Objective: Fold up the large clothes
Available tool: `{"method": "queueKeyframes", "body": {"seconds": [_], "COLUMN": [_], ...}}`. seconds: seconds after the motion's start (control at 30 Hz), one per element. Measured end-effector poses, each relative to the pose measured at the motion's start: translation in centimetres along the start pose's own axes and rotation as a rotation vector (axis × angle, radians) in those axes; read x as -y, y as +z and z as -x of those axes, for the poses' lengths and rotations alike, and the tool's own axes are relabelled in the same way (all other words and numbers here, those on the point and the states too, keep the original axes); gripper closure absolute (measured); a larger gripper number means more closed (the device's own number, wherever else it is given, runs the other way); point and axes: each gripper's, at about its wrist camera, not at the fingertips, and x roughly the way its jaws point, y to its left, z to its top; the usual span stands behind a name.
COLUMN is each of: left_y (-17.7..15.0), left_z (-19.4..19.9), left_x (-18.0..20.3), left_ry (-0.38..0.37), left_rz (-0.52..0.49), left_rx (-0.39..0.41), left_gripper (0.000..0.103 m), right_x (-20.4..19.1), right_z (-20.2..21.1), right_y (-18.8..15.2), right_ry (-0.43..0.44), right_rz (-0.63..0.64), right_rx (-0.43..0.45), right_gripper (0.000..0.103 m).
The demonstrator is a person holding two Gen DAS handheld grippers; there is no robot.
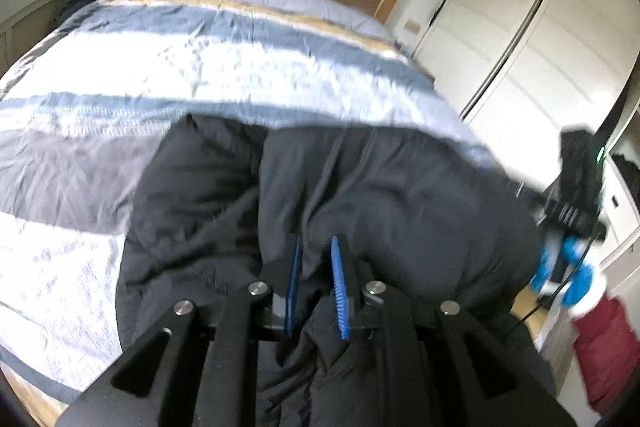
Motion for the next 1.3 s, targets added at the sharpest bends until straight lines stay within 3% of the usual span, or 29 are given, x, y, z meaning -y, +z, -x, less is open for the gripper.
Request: {"method": "queueKeyframes", "body": {"seconds": [0.1, 0.23, 0.4, 0.63, 0.8, 0.93, 1.1, 1.3], "left_y": [1.9, 3.4, 2.9, -2.5, -4.8, -5.5, -5.6, -6.1], "left_z": [-0.5, -3.7, -7.1, -11.5, -13.2, -12.8, -10.3, -9.0], "left_x": [0.8, 3.3, 7.1, 7.7, 7.2, 7.9, 9.2, 9.7], "left_ry": [-0.035, -0.044, -0.063, 0.020, 0.062, 0.117, 0.176, 0.207], "left_rz": [0.016, -0.022, -0.095, -0.133, -0.130, -0.161, -0.203, -0.242], "left_rx": [0.017, -0.015, -0.062, -0.185, -0.197, -0.177, -0.122, -0.086], "left_gripper": [0.063, 0.063, 0.063, 0.062, 0.063, 0.062, 0.062, 0.061], "right_x": [0.1, 0.2, -0.1, -0.1, 1.0, 1.3, 0.4, -1.1], "right_z": [-0.7, -1.0, -0.4, 0.0, -0.7, -0.6, 0.8, 3.4], "right_y": [-1.5, -4.1, -6.2, -8.6, -10.7, -11.8, -10.8, -8.7], "right_ry": [-0.006, -0.037, -0.077, -0.127, -0.149, -0.161, -0.180, -0.187], "right_rz": [0.010, 0.023, 0.058, 0.104, 0.086, 0.055, 0.077, 0.093], "right_rx": [-0.040, -0.085, -0.112, -0.129, -0.130, -0.114, -0.135, -0.048], "right_gripper": [0.038, 0.037, 0.037, 0.037, 0.037, 0.037, 0.037, 0.036]}}
